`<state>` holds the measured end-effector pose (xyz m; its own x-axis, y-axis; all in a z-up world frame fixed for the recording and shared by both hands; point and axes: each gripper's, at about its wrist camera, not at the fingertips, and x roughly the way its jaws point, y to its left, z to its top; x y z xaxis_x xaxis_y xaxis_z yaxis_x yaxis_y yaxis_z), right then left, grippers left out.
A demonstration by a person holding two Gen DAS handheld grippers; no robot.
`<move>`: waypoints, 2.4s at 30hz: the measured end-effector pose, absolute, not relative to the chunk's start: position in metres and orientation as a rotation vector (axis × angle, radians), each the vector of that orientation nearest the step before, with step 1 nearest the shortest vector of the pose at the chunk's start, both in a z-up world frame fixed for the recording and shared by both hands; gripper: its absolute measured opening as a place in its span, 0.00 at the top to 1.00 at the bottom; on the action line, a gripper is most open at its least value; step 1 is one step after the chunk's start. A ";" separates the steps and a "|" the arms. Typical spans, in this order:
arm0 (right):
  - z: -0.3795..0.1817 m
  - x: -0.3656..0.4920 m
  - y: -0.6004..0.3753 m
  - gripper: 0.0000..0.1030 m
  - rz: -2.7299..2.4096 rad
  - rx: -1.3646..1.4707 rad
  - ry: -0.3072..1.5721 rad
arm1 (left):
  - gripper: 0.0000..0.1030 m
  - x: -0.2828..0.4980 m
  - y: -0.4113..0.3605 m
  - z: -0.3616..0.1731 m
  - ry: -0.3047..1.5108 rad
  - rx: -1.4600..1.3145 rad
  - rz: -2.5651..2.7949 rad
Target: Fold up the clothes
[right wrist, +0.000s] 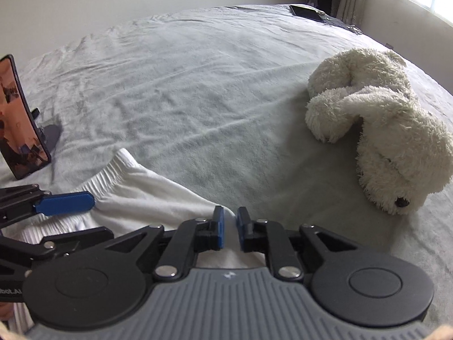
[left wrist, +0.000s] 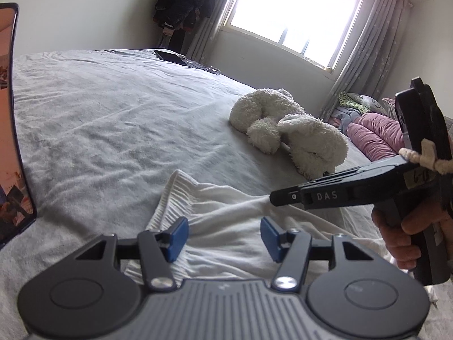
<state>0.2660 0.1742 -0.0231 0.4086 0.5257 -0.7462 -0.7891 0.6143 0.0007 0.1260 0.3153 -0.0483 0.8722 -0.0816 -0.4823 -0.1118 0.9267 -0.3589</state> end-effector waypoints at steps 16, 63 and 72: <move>-0.028 0.258 0.233 0.98 1.028 -0.438 0.748 | 0.44 0.121 0.323 -0.046 0.482 -0.423 0.008; -0.016 0.274 0.034 0.66 0.651 -0.475 0.949 | 0.43 0.125 0.258 -0.046 0.537 -0.237 -0.096; -0.025 0.259 0.035 0.66 0.666 -0.559 0.951 | 0.43 0.126 0.253 -0.048 0.560 -0.209 -0.096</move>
